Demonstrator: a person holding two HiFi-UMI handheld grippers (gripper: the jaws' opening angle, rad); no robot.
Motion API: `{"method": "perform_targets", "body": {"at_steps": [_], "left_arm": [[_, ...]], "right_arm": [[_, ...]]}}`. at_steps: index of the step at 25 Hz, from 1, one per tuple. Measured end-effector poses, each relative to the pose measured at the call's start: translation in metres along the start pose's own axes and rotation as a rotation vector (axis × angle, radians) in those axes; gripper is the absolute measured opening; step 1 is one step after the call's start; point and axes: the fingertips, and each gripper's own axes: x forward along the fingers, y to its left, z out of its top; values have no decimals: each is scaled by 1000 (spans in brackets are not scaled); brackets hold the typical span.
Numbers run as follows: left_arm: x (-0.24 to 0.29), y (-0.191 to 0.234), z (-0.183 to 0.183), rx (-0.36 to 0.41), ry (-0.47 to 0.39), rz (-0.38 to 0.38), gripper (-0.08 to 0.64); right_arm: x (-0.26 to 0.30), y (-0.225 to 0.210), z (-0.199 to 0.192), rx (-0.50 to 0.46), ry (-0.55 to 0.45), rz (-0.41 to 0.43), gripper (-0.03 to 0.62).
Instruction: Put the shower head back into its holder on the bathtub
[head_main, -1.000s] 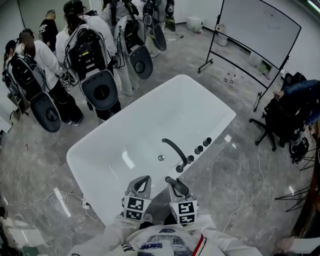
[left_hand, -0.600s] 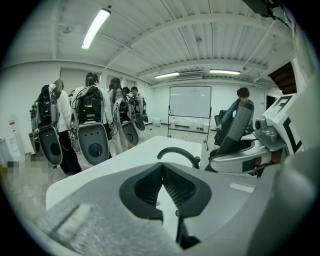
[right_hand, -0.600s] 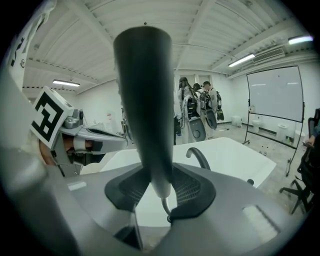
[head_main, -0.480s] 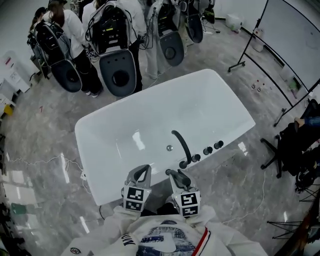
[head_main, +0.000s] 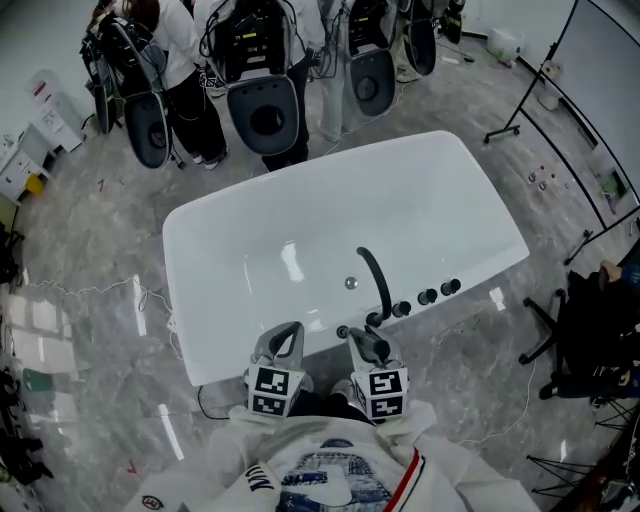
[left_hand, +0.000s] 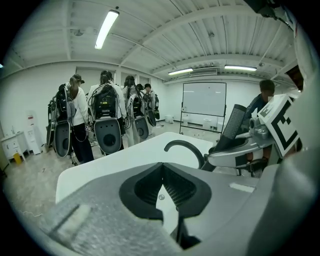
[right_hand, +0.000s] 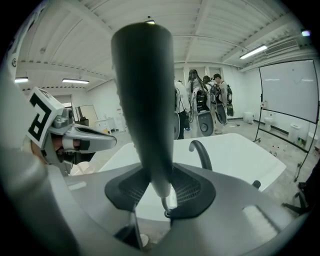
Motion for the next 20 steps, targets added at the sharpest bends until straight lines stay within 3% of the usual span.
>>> {"method": "perform_targets", "body": {"at_steps": [20], "left_arm": [[29,17,-29,31,53,-95,0]], "right_arm": [[33,3,-25,51,64,-82,137]]}}
